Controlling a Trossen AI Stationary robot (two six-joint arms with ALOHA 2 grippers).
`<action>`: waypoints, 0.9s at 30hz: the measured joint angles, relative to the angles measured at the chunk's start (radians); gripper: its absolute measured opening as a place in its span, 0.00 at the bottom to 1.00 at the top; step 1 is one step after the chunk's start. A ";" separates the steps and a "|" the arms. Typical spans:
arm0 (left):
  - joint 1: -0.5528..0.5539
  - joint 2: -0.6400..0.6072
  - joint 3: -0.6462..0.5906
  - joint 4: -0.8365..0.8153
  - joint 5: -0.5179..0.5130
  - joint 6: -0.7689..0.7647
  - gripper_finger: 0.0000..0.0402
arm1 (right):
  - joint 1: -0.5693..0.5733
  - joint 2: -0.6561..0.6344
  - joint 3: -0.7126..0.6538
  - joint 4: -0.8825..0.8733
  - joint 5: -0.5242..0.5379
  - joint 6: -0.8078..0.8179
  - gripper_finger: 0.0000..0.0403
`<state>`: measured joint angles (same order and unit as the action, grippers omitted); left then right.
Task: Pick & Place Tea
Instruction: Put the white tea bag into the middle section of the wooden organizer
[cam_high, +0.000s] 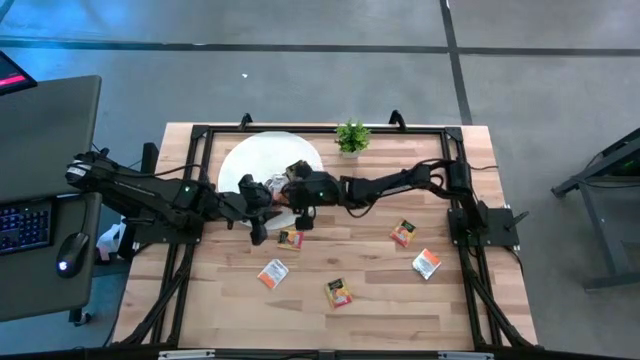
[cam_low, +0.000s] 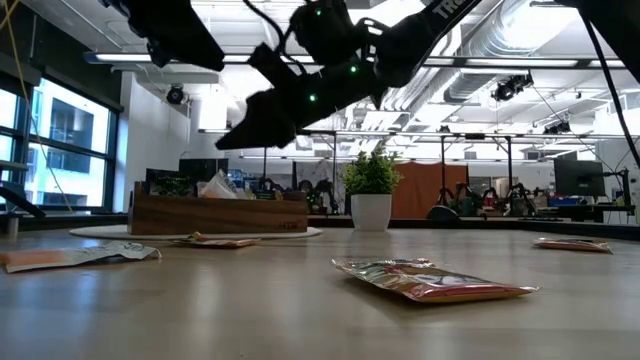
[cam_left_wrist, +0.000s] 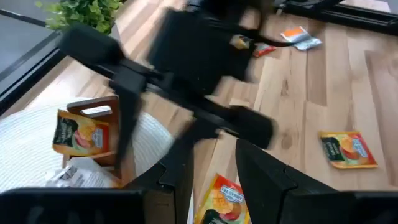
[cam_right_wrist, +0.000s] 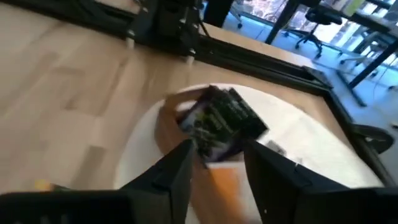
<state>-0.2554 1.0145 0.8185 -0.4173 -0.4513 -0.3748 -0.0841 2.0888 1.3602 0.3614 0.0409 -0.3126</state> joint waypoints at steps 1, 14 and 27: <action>0.000 0.000 0.000 0.004 -0.001 0.000 0.29 | 0.007 0.005 0.000 0.007 0.007 0.018 0.34; 0.000 -0.002 0.000 0.053 -0.030 0.001 0.29 | -0.037 0.125 0.000 0.211 0.022 0.104 0.05; 0.000 -0.002 0.000 0.071 -0.031 0.003 0.29 | -0.054 0.145 0.000 0.179 0.006 0.130 0.01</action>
<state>-0.2550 1.0130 0.8185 -0.3463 -0.4820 -0.3721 -0.1379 2.2343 1.3605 0.5405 0.0472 -0.1825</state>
